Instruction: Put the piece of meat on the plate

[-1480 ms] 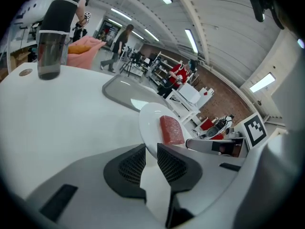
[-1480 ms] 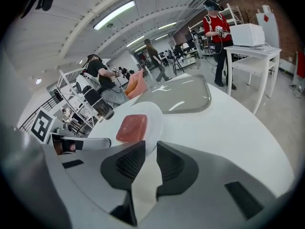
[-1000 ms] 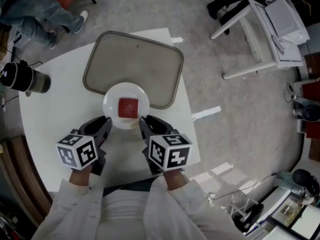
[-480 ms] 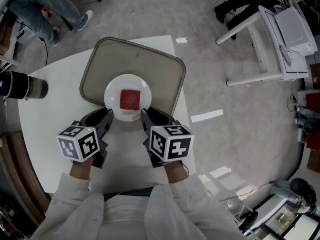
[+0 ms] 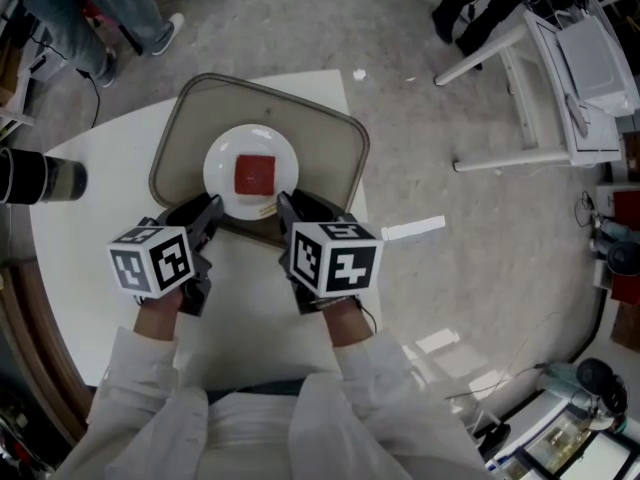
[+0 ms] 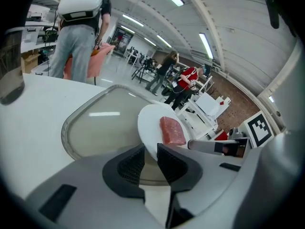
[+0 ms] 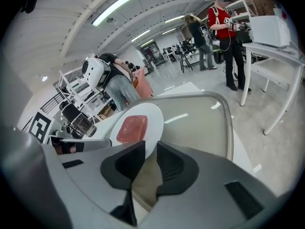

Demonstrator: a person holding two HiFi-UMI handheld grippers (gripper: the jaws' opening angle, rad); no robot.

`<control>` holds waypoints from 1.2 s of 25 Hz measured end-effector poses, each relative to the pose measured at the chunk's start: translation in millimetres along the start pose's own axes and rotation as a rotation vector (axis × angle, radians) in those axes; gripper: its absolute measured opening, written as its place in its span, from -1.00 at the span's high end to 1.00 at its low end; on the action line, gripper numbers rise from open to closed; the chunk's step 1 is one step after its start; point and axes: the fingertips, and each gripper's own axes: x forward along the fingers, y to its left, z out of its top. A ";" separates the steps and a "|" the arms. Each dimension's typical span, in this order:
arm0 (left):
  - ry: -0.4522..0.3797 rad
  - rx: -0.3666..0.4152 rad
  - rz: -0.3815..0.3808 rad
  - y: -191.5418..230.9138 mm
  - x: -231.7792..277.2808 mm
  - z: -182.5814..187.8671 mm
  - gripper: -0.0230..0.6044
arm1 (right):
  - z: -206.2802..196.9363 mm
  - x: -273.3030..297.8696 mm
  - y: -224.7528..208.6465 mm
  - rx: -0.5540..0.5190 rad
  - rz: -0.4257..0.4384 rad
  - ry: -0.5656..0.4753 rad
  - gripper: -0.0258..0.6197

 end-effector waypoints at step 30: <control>0.021 -0.010 0.072 12.8 24.8 2.3 0.69 | 3.9 23.3 -18.0 -0.003 0.001 0.069 0.66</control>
